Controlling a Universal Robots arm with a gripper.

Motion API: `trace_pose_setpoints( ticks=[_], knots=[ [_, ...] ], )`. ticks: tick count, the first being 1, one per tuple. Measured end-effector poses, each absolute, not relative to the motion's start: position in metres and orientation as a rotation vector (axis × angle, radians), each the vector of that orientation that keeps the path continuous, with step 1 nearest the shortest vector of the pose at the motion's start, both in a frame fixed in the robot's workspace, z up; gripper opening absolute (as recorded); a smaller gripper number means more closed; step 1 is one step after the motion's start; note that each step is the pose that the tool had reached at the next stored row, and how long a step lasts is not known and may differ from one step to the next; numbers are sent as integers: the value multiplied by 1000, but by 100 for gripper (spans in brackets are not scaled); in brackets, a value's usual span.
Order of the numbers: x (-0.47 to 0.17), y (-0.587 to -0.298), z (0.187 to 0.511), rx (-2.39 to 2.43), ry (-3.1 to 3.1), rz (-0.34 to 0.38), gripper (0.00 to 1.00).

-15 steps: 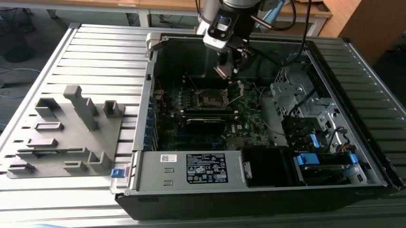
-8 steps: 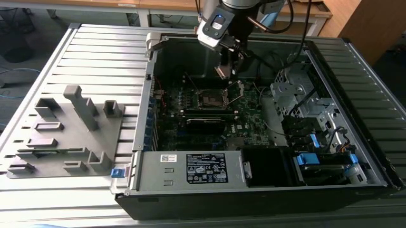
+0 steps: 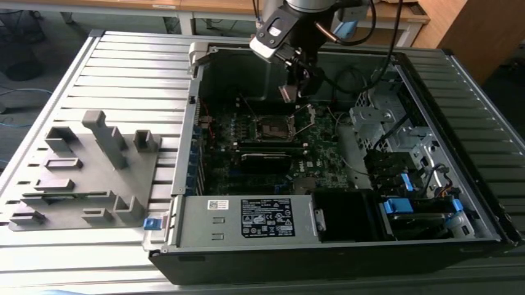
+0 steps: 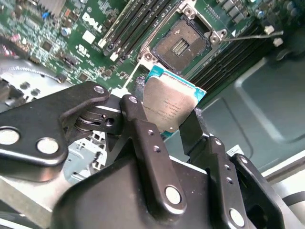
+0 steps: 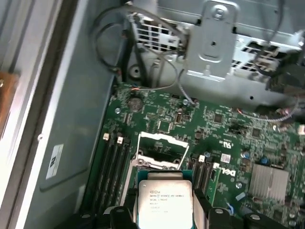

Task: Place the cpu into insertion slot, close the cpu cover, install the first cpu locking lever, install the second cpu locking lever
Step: 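Place the cpu into insertion slot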

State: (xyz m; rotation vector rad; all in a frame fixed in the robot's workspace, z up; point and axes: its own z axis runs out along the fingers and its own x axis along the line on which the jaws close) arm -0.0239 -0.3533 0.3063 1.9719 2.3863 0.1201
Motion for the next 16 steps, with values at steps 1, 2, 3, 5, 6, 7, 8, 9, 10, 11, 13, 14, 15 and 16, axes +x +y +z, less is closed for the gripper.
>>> trace_pose_setpoints(
  ticks=[1, 2, 3, 5, 6, 7, 8, 9, 10, 11, 13, 14, 15, 16],
  knots=[
    [-24, -353, 306, 1993, 2368, 120, 54],
    [-24, -353, 306, 2014, 2349, 119, 54],
    [-24, -353, 306, 2034, 2331, 118, 54],
    [-24, -353, 306, 2065, 2302, 117, 54],
    [-24, -353, 306, 2065, 2302, 117, 54],
    [-24, -353, 306, 2065, 2302, 117, 54],
    [-24, -353, 306, 2065, 2302, 117, 54],
    [-24, -353, 306, 2065, 2302, 117, 54],
    [-24, -353, 306, 2065, 2302, 117, 54],
    [-24, -353, 306, 2065, 2302, 117, 54],
    [-24, -353, 306, 2065, 2302, 117, 54],
    [-24, -353, 306, 2065, 2302, 117, 54],
    [-24, -353, 306, 2066, 2302, 117, 54],
    [-25, -353, 305, 2066, 2301, 117, 54]
  ],
)
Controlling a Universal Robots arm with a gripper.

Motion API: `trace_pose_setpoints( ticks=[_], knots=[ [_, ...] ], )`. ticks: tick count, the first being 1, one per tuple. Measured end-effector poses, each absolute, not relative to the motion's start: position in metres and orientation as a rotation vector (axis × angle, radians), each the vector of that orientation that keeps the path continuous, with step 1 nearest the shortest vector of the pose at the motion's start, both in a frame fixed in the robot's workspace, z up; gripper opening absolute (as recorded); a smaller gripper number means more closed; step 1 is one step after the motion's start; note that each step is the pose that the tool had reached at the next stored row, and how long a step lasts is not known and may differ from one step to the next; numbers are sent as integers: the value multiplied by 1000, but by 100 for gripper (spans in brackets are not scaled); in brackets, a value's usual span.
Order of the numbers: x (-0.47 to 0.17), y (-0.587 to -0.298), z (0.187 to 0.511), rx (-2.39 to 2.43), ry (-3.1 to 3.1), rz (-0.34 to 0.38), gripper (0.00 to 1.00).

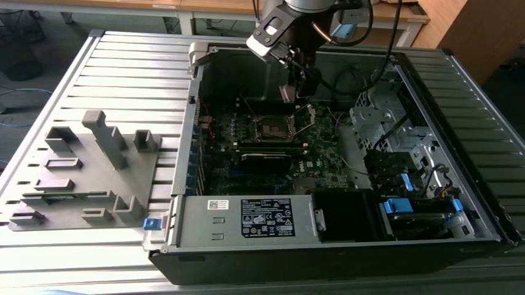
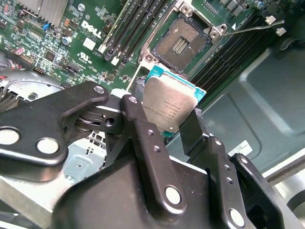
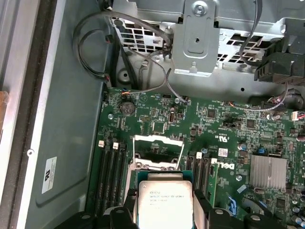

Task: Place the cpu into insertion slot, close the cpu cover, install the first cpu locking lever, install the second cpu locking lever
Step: 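Place the cpu into insertion slot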

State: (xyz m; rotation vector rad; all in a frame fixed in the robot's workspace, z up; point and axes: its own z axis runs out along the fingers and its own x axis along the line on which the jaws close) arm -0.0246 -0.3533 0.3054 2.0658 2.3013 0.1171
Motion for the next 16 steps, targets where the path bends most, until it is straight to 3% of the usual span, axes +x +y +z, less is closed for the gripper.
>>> trace_pose_setpoints(
  ticks=[16],
  knots=[
    [-46, -353, 304, 2077, 2291, 117, 54]
  ],
)
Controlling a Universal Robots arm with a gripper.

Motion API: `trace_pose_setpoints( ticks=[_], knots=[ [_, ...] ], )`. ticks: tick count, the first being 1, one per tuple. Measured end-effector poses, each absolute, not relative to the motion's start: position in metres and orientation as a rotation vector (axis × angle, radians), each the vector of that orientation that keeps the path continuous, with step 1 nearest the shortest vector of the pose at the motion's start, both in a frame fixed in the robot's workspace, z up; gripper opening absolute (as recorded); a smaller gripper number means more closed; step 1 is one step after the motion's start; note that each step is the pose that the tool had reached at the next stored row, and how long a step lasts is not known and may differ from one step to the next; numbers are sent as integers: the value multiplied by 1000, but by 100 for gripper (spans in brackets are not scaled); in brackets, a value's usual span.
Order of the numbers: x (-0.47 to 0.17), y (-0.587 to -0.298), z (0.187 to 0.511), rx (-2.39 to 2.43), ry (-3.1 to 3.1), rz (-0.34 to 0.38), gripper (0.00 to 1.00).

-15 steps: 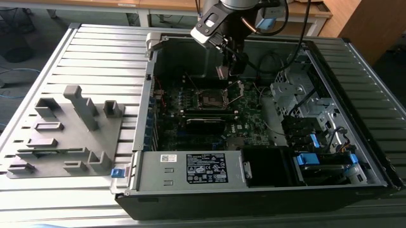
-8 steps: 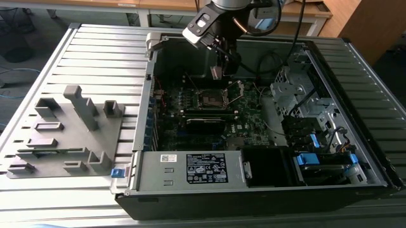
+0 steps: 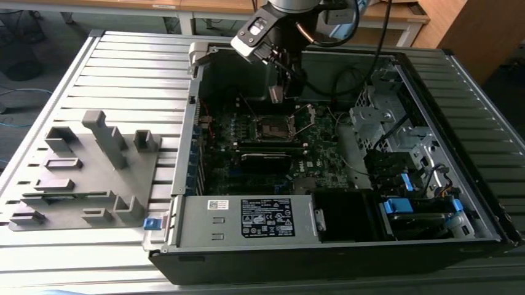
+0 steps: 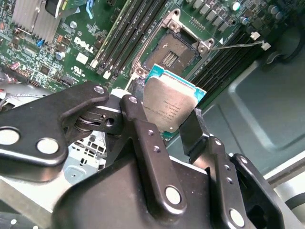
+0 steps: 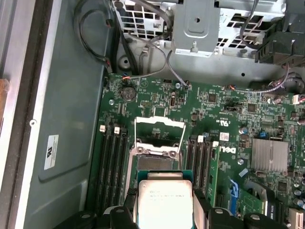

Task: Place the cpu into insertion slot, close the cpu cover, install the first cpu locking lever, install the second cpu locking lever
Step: 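Place the cpu into insertion slot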

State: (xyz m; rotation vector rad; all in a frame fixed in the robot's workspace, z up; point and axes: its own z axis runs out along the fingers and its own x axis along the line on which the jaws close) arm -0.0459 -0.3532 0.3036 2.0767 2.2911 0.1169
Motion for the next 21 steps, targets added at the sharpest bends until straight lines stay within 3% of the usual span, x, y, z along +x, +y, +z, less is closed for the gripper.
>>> trace_pose_setpoints(
  ticks=[21],
  knots=[
    [-52, -352, 295, 2168, 2201, 114, 54]
  ],
)
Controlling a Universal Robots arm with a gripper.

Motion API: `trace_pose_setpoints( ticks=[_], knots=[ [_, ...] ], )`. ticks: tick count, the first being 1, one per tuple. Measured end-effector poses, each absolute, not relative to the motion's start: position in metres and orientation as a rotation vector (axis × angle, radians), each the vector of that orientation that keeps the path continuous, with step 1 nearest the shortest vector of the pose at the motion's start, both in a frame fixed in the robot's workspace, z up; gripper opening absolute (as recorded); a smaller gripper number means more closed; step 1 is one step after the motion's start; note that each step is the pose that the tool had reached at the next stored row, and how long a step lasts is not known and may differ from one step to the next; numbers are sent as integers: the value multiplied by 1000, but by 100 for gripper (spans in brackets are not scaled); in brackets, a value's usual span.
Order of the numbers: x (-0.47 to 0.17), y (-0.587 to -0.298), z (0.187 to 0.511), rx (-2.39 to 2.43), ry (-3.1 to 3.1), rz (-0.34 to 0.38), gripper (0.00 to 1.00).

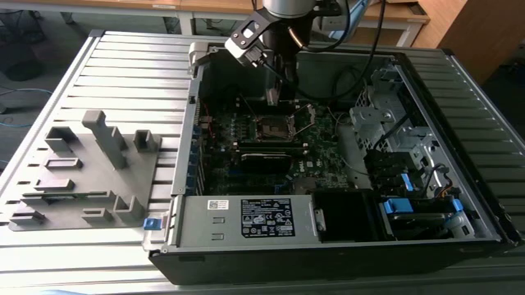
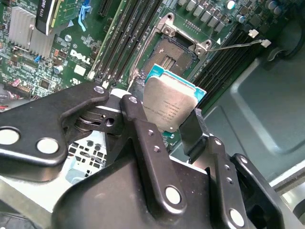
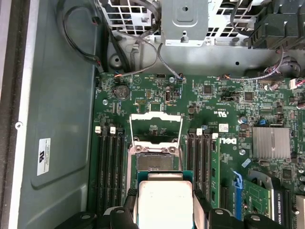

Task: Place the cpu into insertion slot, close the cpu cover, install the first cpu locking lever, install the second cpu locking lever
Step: 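Place the cpu into insertion slot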

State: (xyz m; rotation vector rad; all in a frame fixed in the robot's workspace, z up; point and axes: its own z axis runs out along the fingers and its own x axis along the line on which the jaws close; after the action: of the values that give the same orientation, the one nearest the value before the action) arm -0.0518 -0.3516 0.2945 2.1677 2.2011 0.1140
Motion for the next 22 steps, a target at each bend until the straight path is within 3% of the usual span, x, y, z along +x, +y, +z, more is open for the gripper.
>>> trace_pose_setpoints(
  ticks=[22],
  knots=[
    [-52, -351, 285, 2168, 2201, 114, 54]
  ],
)
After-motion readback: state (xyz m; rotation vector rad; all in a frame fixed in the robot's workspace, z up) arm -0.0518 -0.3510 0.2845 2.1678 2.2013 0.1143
